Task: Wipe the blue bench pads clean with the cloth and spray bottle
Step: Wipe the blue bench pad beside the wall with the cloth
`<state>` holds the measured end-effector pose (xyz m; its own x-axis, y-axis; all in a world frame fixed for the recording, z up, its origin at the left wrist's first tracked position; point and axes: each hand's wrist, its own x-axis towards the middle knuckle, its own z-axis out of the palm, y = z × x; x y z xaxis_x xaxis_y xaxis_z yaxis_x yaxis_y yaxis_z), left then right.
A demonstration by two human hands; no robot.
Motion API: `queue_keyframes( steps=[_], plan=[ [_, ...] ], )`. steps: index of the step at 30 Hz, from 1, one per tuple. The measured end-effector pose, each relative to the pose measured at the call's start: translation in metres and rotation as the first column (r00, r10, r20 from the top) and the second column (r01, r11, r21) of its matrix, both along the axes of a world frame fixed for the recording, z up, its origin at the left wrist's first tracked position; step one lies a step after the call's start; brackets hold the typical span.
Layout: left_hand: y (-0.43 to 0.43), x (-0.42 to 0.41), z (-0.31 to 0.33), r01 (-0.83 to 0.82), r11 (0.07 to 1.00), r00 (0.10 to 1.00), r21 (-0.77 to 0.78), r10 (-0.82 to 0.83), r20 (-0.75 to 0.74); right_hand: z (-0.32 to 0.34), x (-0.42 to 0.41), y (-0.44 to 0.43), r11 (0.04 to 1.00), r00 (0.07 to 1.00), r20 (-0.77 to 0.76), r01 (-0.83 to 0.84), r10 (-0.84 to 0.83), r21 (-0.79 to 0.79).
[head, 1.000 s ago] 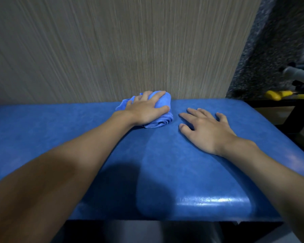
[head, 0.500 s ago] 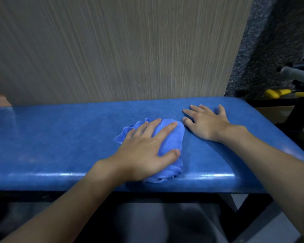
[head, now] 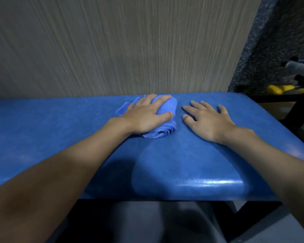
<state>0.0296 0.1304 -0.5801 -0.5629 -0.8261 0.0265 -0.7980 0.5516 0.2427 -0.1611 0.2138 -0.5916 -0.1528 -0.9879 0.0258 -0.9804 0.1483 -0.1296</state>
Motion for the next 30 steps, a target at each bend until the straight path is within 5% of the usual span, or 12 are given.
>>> queue_keyframes(
  steps=[9,27,30],
  plan=[
    [-0.055,-0.024,0.003,-0.058,0.998,0.998,0.002,0.058,-0.016,-0.002,0.000,0.001,0.999,0.999,0.016,0.029,-0.029,-0.012],
    [0.127,0.056,-0.010,0.059,0.993,0.996,-0.099,-0.051,0.079,0.013,0.009,0.004,0.997,0.996,-0.075,0.041,-0.037,0.059],
    [0.126,0.056,-0.011,0.051,0.994,0.997,-0.100,-0.046,0.061,0.022,0.015,0.001,0.999,1.000,0.020,0.004,-0.004,-0.035]
  ],
)
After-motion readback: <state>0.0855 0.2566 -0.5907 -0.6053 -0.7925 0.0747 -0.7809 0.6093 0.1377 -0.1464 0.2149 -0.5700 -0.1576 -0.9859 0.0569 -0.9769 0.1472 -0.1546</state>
